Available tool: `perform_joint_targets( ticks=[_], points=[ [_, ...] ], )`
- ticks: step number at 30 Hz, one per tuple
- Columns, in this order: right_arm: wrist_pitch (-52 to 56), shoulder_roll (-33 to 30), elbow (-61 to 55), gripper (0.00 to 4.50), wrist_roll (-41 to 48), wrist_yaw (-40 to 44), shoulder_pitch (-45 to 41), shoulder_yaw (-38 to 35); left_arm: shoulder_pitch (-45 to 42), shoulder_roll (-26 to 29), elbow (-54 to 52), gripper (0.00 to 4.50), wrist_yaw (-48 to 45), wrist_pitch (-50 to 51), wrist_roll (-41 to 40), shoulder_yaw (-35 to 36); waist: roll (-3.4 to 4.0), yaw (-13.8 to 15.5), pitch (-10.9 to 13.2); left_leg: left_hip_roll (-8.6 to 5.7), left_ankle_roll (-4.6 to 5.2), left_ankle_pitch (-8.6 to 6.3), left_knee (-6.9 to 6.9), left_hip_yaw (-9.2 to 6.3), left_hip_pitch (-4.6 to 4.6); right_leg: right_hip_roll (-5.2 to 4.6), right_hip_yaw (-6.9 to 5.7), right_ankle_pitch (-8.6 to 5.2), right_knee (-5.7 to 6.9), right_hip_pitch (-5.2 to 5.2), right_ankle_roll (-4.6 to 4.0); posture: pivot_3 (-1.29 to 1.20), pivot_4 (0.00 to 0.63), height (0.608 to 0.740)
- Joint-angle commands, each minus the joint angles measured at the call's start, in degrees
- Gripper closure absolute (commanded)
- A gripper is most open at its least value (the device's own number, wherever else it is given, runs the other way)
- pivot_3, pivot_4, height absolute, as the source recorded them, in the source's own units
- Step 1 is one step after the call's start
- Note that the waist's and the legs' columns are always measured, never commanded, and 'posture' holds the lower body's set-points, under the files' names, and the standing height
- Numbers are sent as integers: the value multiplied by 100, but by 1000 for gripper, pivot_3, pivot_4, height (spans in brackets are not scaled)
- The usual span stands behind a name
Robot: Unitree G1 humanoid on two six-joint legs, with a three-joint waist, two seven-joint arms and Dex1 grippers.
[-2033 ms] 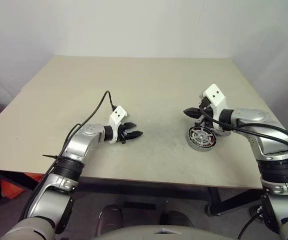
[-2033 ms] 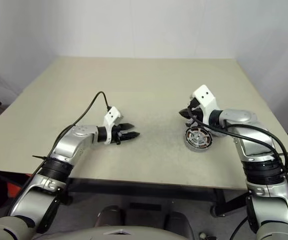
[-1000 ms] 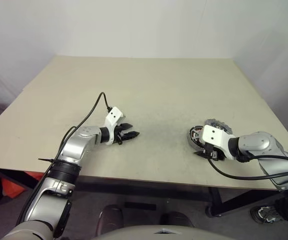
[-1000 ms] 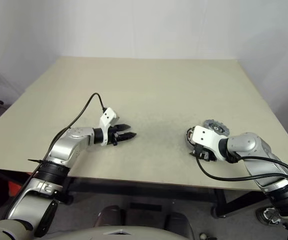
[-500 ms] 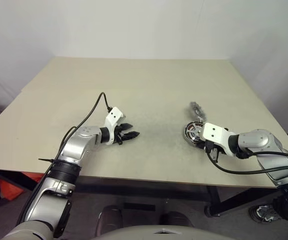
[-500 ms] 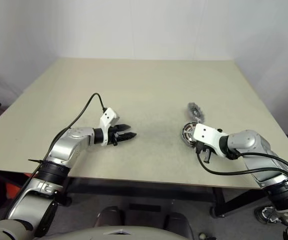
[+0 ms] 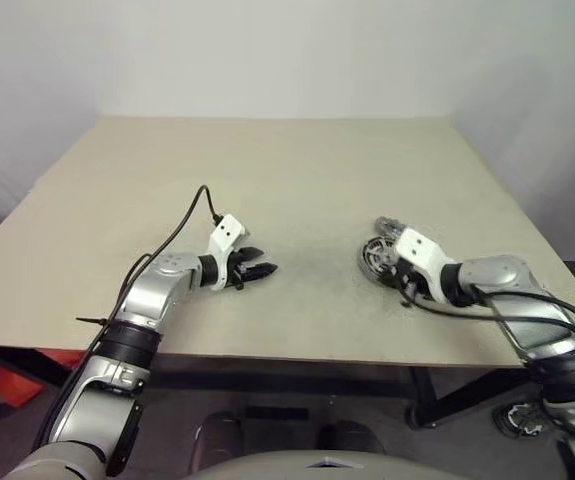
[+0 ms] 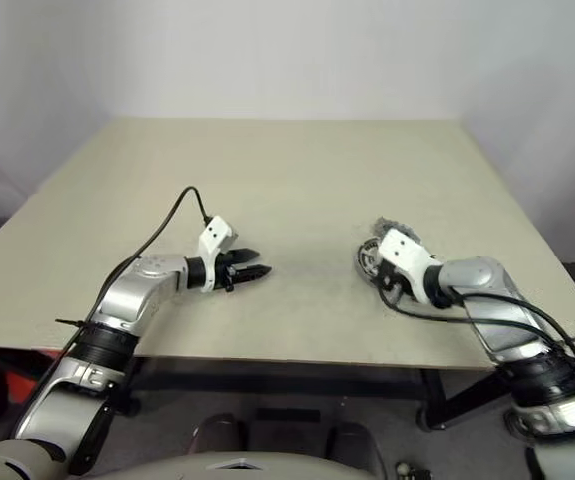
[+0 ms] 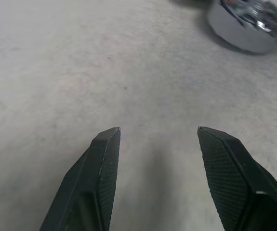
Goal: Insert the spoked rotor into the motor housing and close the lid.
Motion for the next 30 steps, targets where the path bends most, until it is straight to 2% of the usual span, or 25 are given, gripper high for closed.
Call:
perform_joint_targets(
  ticks=[1, 9, 19, 24, 30],
  points=[
    [818, 242, -273, 4496, 429, -387, -653, -640, -97, 79, -134, 1752, 16, -43, -51, 139, 3, 37, 2, 1, -7, 4, -1, -2, -7, 1, -1, 2, 11, -11, -5, 0, 0, 740],
    [2742, 1601, -269, 4496, 1192, -1329, -1620, -1212, -163, 426, 55, 1752, 98, -111, -122, 604, 4, 49, 2, 6, -26, 15, -11, -9, -67, 13, -5, -5, 4, -65, -11, 0, 0, 740],
    [4357, 3413, -118, 4496, 1292, -2531, -2055, -1702, -207, 978, 408, 1752, 276, -337, -202, 1367, 4, 60, 3, 5, -39, 21, -12, -13, -84, 12, -7, -4, 9, -80, -10, 0, 0, 740],
    [4533, 3971, 319, 4496, 1139, -3001, -2321, -2005, 5, 965, 187, 1752, 331, -303, -227, 1406, 4, 53, 3, 6, -46, 24, -14, -14, -81, 13, -7, -3, 10, -80, -8, 0, 0, 740],
    [4263, 4463, 1149, 4496, 1040, -3429, -2678, -2226, 134, 914, -19, 1752, 424, -221, -247, 1394, 3, 44, 3, 8, -61, 33, -17, -16, -74, 14, -7, -3, 17, -80, -7, 0, 0, 740]
  ],
)
